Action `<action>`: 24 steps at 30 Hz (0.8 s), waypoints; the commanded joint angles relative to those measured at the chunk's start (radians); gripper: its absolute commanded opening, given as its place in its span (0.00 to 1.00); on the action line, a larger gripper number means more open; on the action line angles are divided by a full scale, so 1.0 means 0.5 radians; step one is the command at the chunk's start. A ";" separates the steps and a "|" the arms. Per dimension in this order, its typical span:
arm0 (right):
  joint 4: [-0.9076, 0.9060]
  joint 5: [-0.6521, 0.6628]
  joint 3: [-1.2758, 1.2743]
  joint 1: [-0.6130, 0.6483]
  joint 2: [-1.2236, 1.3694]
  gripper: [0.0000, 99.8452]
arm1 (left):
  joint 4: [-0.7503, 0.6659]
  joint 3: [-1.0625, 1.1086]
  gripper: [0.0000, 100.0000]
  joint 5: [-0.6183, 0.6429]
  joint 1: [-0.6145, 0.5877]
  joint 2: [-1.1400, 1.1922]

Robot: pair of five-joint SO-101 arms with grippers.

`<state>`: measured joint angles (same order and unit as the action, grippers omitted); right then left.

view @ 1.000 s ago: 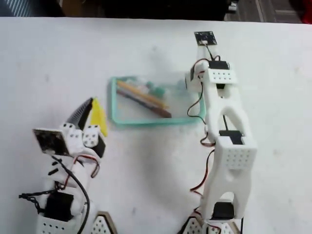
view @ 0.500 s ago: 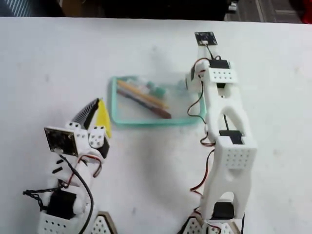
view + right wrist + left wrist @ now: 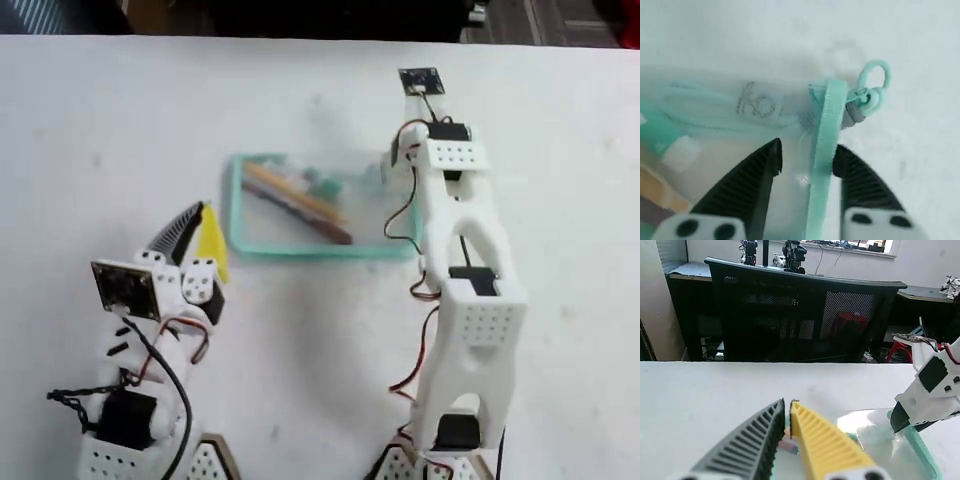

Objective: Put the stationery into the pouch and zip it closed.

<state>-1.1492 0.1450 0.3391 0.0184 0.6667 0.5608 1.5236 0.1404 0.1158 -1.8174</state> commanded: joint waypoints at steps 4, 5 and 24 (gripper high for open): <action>-0.054 0.006 -0.025 -0.078 0.011 0.48 | -0.046 -0.012 0.05 -0.077 0.038 -0.011; -0.054 0.006 -0.025 -0.078 0.011 0.49 | -0.046 -0.012 0.05 -0.098 0.038 -0.011; -0.054 0.006 -0.028 -0.081 0.011 0.36 | -0.061 -0.015 0.05 -0.110 0.032 -0.011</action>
<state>-1.1584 0.1465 0.3391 0.0184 0.6667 0.5547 1.5390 0.0928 0.1235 -1.8159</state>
